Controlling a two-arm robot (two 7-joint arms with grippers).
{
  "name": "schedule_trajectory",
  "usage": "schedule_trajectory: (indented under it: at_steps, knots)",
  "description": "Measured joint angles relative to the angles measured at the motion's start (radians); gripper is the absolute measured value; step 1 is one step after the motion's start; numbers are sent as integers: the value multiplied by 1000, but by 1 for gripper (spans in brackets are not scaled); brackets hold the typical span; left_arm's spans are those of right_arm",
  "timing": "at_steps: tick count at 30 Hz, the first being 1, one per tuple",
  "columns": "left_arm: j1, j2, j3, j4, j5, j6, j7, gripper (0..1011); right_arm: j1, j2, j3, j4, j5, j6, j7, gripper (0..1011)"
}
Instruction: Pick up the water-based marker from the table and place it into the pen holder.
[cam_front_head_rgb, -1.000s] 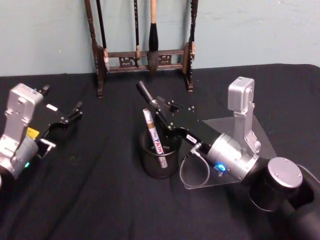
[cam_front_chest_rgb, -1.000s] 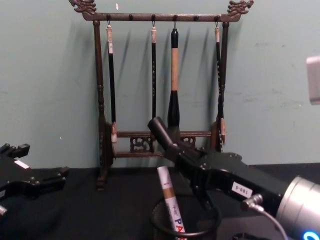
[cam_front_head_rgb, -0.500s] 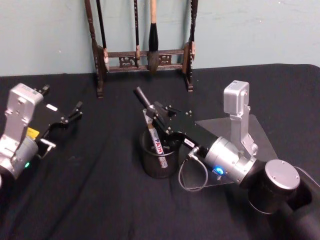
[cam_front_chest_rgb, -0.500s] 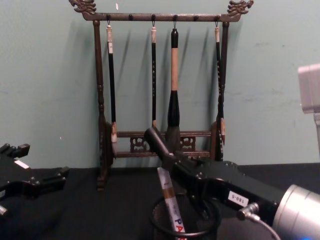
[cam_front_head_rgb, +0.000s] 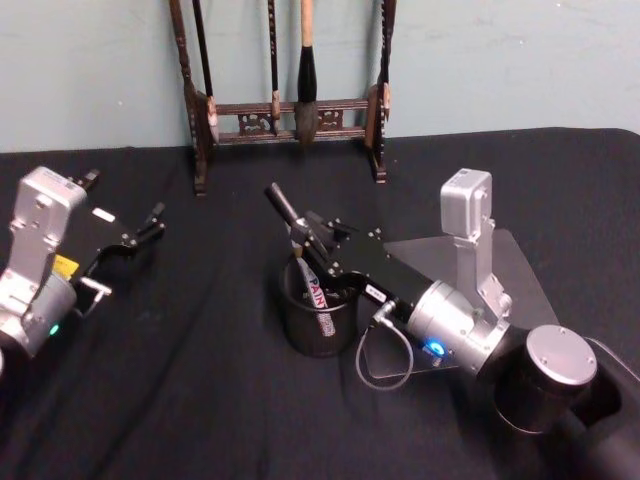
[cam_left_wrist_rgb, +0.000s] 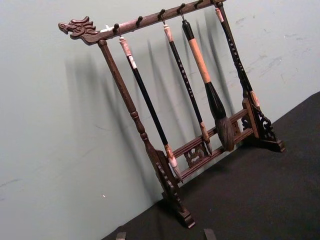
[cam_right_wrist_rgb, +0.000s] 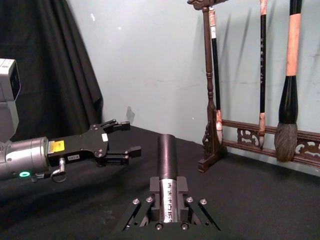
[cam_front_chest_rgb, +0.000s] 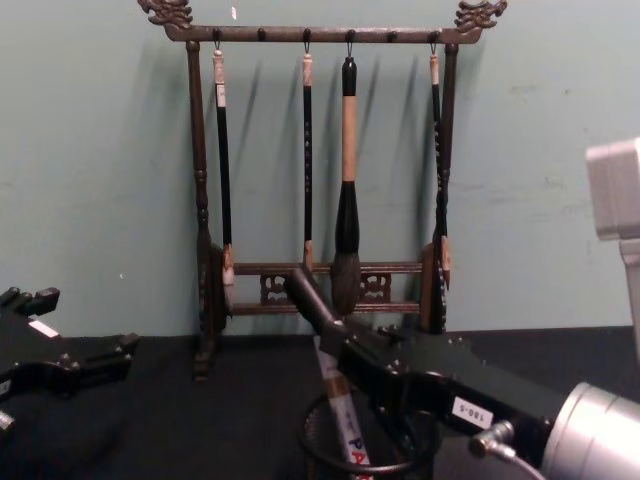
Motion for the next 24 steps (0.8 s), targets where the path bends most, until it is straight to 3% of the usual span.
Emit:
schedule_trajectory:
  at_steps: [15,24]
  knots:
    - [0,0,0,0,0,0,0,1001,-1,0,-1,-3,-7,-2,-3,204]
    - [0,0,0,0,0,0,0,1001,-1,0,0,-3,-5,-3,-2,484]
